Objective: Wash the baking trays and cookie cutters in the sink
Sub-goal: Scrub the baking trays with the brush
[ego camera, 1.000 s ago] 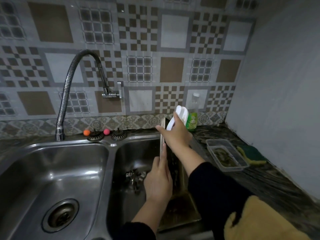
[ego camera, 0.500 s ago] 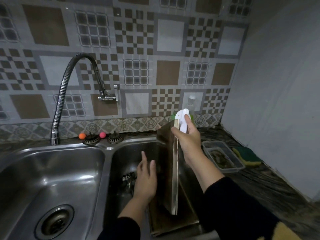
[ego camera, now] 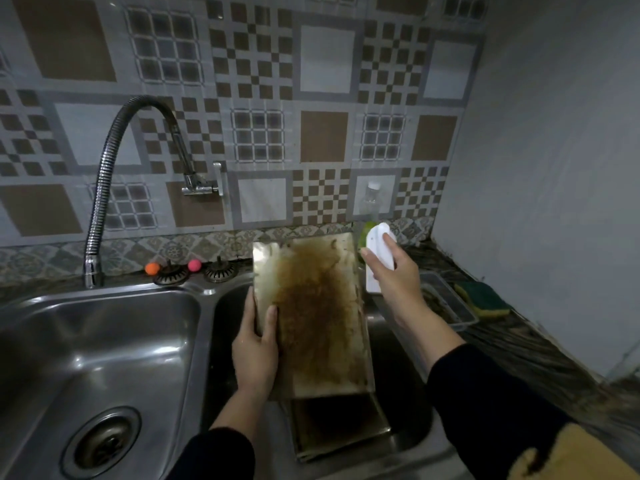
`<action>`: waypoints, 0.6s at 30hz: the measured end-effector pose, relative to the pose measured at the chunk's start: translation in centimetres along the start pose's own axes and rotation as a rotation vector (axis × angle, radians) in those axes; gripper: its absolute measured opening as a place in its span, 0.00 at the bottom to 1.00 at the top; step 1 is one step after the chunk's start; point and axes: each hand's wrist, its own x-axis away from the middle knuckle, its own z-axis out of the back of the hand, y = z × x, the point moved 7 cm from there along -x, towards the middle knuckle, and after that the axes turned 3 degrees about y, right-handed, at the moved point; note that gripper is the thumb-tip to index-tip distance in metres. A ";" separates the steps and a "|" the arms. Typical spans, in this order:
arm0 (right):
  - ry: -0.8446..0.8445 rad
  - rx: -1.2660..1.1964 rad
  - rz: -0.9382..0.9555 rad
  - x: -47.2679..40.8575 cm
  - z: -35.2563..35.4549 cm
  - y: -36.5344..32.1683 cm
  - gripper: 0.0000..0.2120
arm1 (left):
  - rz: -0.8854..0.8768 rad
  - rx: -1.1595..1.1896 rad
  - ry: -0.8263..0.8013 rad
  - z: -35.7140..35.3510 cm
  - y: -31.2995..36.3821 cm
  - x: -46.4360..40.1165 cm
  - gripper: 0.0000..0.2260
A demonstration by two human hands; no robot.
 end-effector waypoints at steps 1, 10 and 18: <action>0.018 0.053 0.035 -0.2 0.5 -0.4 0.32 | -0.004 -0.025 0.040 0.6 0.1 -0.3 0.24; -0.178 0.231 0.369 7.7 -4.4 1.3 0.32 | -0.125 0.028 0.079 -1.1 4.4 -1.1 0.21; -0.024 0.244 0.351 0.9 -5.1 -4.1 0.30 | -0.203 0.092 -0.004 -4.3 5.5 0.9 0.21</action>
